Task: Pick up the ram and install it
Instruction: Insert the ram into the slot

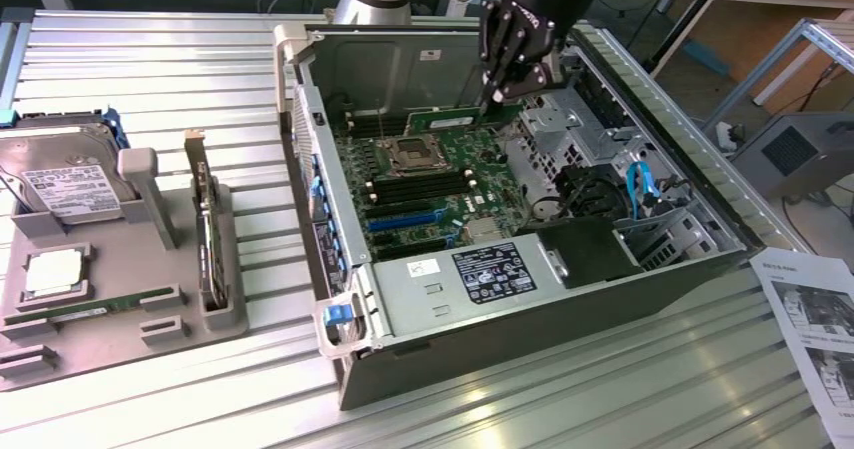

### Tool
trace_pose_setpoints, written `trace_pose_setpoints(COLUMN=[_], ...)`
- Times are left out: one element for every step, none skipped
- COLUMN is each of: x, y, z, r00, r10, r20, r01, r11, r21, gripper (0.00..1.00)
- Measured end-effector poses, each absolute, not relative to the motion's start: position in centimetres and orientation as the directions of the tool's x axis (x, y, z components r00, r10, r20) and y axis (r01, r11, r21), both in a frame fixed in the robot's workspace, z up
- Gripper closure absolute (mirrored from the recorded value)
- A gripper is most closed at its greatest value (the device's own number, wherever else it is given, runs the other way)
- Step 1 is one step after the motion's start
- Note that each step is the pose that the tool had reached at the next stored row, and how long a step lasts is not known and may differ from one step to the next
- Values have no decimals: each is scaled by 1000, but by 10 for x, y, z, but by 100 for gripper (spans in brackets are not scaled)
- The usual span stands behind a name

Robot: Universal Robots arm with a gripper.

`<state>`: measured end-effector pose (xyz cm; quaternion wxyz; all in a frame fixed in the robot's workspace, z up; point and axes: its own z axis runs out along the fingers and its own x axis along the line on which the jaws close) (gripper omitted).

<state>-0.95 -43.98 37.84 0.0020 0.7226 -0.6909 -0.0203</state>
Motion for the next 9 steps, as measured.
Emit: trace_pose_setpoints(x=[-10,-10,-10,-10,-10,-11,-11,-11,-11], y=[-440,-440,-440,-440,-440,-440,-440,-440,-440], z=[376,375,373,371,369,367,363,361,359], r00=[44,44,44,44,44,44,44,44,45], r10=[-999,-999,-999,-999,-999,-999,-999,-999,-999], r20=[-27,-27,-26,-26,-26,-27,-27,-27,-27], r01=[-998,-998,-998,-998,-999,-999,-999,-999,-998], r11=[-45,-45,-45,-45,-45,-45,-45,-45,-45], r21=[31,31,31,31,31,31,31,31,31], gripper=[87,87,87,87,87,87,87,87,87])
